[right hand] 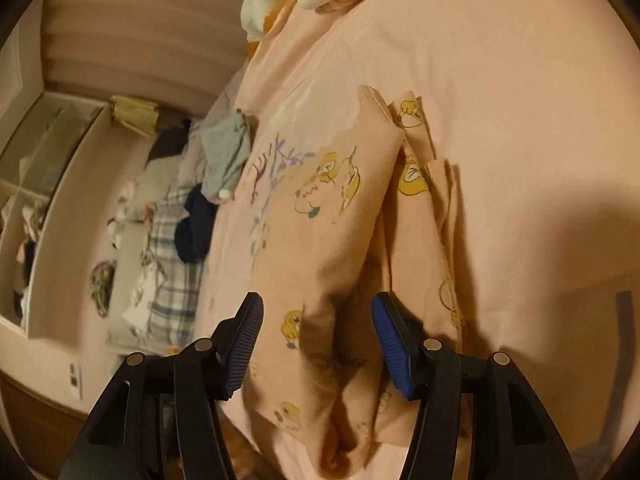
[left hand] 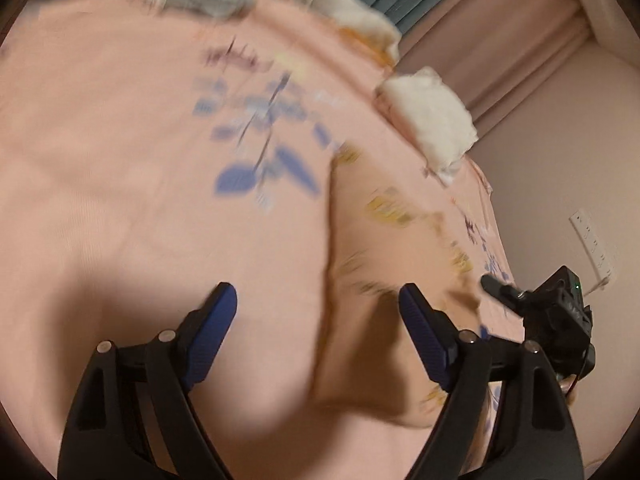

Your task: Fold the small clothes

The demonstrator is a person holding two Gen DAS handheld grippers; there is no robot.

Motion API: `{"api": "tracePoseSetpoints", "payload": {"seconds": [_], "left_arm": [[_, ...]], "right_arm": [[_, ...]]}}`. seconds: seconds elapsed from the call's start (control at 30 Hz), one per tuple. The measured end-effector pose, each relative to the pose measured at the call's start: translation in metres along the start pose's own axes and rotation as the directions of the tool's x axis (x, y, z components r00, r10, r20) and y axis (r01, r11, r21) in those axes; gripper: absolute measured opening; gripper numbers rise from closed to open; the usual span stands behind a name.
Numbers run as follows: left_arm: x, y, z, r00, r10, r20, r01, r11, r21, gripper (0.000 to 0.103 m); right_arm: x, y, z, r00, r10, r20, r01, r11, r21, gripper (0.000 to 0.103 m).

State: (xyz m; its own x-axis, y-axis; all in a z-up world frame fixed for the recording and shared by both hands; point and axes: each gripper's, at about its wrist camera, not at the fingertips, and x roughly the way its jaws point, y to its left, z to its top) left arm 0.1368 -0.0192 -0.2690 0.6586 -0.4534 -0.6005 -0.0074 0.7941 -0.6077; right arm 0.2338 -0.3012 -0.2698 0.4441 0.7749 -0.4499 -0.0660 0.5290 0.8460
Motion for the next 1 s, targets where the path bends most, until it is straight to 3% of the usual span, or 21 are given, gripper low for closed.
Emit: {"api": "tracePoseSetpoints", "payload": {"seconds": [0.17,0.3,0.47,0.53,0.63,0.7,0.87,1.0], "left_arm": [[-0.015,0.01,0.004,0.997,-0.005,0.08,0.004,1.0,0.012,0.083],[-0.009,0.01,0.006,0.998,-0.03,0.063,0.028,0.999,0.04,0.085],[-0.007,0.016,0.008,0.993,-0.112,0.033,0.11,0.992,0.061,0.087],[-0.008,0.016,0.007,0.992,-0.121,0.041,0.118,0.991,0.063,0.088],[-0.006,0.01,0.005,0.994,-0.099,0.039,0.094,0.99,0.102,0.09],[-0.004,0.005,0.003,0.996,-0.078,0.037,0.073,0.989,0.131,0.092],[-0.003,0.008,0.003,0.996,-0.087,0.038,0.081,0.989,0.127,0.094],[-0.002,0.006,0.002,0.996,-0.083,0.035,0.077,0.988,0.136,0.096]], "right_arm": [[-0.012,0.003,-0.001,0.998,-0.042,0.053,0.042,0.999,0.002,0.057],[-0.012,0.0,-0.002,0.994,-0.085,0.065,0.084,0.996,0.008,0.057],[-0.002,-0.003,0.0,0.985,-0.15,0.089,0.149,0.989,0.018,0.059],[0.0,0.001,-0.001,0.986,-0.132,0.103,0.134,0.991,-0.011,0.061],[0.009,0.001,0.0,0.997,-0.035,0.068,0.035,0.999,-0.007,0.061],[0.008,0.004,0.0,0.996,-0.029,0.088,0.031,0.999,-0.023,0.056],[0.005,0.01,0.005,0.981,-0.01,0.194,0.022,0.998,-0.062,0.017],[0.012,0.022,0.013,0.97,-0.077,0.231,0.108,0.986,-0.126,0.013]]}}
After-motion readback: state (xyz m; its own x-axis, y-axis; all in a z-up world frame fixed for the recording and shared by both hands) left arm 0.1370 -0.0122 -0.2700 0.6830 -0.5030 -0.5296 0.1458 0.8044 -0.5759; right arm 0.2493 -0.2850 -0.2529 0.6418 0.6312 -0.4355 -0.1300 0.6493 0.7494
